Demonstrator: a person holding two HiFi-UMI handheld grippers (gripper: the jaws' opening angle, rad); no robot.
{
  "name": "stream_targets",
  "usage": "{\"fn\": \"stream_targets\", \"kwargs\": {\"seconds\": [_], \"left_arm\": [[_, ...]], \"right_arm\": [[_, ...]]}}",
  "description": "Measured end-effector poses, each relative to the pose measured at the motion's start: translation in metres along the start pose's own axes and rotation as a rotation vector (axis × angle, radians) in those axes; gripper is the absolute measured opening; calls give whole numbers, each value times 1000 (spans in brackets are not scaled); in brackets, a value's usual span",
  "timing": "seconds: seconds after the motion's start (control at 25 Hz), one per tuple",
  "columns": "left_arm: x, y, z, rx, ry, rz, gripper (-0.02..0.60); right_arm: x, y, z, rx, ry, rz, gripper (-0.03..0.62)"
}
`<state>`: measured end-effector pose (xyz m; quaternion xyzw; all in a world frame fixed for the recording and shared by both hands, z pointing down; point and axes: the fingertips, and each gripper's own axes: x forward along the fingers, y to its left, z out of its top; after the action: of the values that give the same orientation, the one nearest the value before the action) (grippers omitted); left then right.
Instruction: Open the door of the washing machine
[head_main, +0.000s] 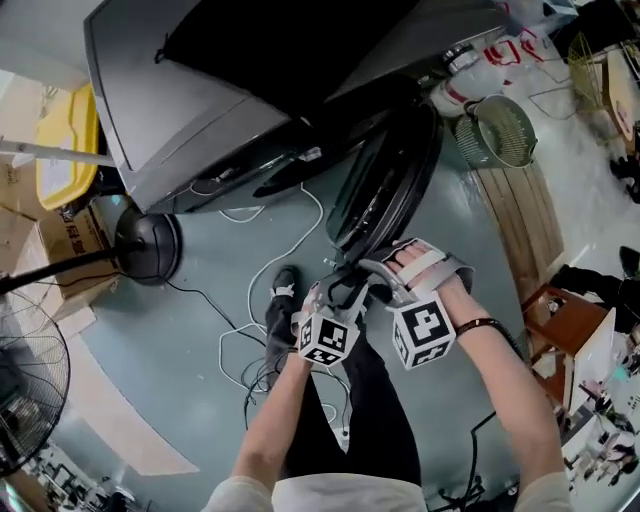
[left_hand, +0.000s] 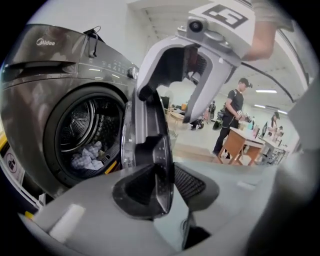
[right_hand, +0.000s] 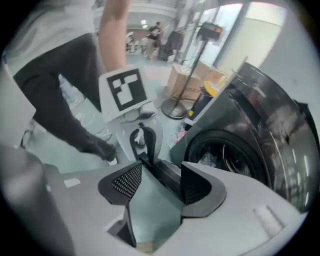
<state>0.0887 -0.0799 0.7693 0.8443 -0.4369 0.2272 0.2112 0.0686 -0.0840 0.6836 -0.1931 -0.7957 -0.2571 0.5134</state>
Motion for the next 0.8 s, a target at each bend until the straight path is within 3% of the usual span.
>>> {"fn": "stream_targets", "kwargs": {"seconds": [0.12, 0.24, 0.4, 0.56, 0.8], "left_arm": [[4, -13, 2, 8, 8, -21, 178], [8, -26, 2, 20, 25, -54, 179], [17, -47, 6, 31, 42, -115, 179], [29, -71, 13, 38, 59, -162, 181], [46, -101, 24, 20, 51, -178, 183]], "right_arm": [[-18, -6, -2, 343, -150, -84, 219], [-34, -12, -18, 604, -238, -199, 219], [-63, -23, -44, 1065, -413, -323, 219], [-70, -10, -85, 1240, -381, -449, 219], [-70, 8, -121, 1363, -368, -493, 218]]}}
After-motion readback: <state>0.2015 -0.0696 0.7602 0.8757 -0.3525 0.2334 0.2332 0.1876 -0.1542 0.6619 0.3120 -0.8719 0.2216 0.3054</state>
